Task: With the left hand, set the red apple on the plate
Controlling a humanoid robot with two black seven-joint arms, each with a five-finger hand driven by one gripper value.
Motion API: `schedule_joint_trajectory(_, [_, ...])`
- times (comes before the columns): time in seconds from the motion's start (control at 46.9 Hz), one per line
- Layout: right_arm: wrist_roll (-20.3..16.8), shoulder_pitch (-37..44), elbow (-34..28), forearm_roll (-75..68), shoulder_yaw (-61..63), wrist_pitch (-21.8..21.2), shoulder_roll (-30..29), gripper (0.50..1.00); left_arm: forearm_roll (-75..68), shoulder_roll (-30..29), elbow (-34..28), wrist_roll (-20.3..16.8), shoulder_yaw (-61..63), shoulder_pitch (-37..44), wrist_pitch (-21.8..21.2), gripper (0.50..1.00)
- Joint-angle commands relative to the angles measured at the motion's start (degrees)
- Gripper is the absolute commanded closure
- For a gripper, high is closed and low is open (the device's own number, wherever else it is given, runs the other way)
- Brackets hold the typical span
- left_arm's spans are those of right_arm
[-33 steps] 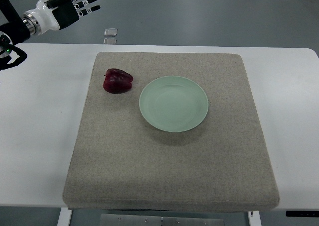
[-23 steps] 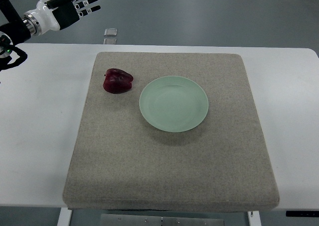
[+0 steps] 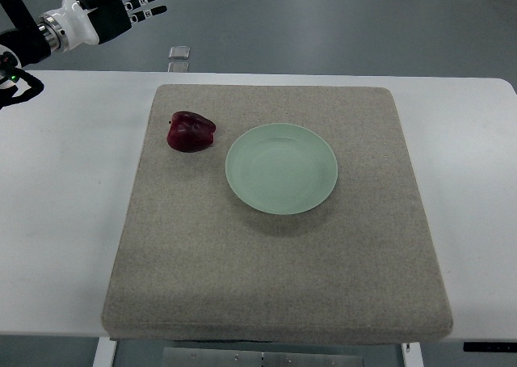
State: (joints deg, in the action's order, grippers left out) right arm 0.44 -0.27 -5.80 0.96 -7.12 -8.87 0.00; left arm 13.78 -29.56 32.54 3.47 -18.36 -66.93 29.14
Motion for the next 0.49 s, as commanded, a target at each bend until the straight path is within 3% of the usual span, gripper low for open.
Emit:
schedule_joint_trajectory(0.0, [0.0, 0.0, 0.0, 0.0, 0.0, 0.0, 0.0, 0.536, -6.7, -0.7, -0.1, -0.4, 0.6, -0.1, 2.5, 0.504])
schedule_joint_trajectory(0.107, [0.0, 0.0, 0.0, 0.0, 0.0, 0.0, 0.0, 0.536, -18.3, -2.4, 0.1, -0.7, -0.5, -0.4, 5.3, 0.504])
schedule_joint_trajectory(0.256, [0.0, 0.0, 0.0, 0.0, 0.0, 0.0, 0.0, 0.536, -34.9, -3.6, 0.6, -2.4, -0.7, -3.0, 5.6, 0.504])
schedule_joint_trajectory(0.363, [0.0, 0.0, 0.0, 0.0, 0.0, 0.0, 0.0, 0.536, -47.5, -4.4, 4.0, -6.4, -0.7, -3.6, 5.7, 0.504])
schedule_joint_trajectory(0.469, [0.0, 0.0, 0.0, 0.0, 0.0, 0.0, 0.0, 0.536, -59.3, -9.5, 13.4, -12.2, -0.5, -3.7, 5.0, 0.504])
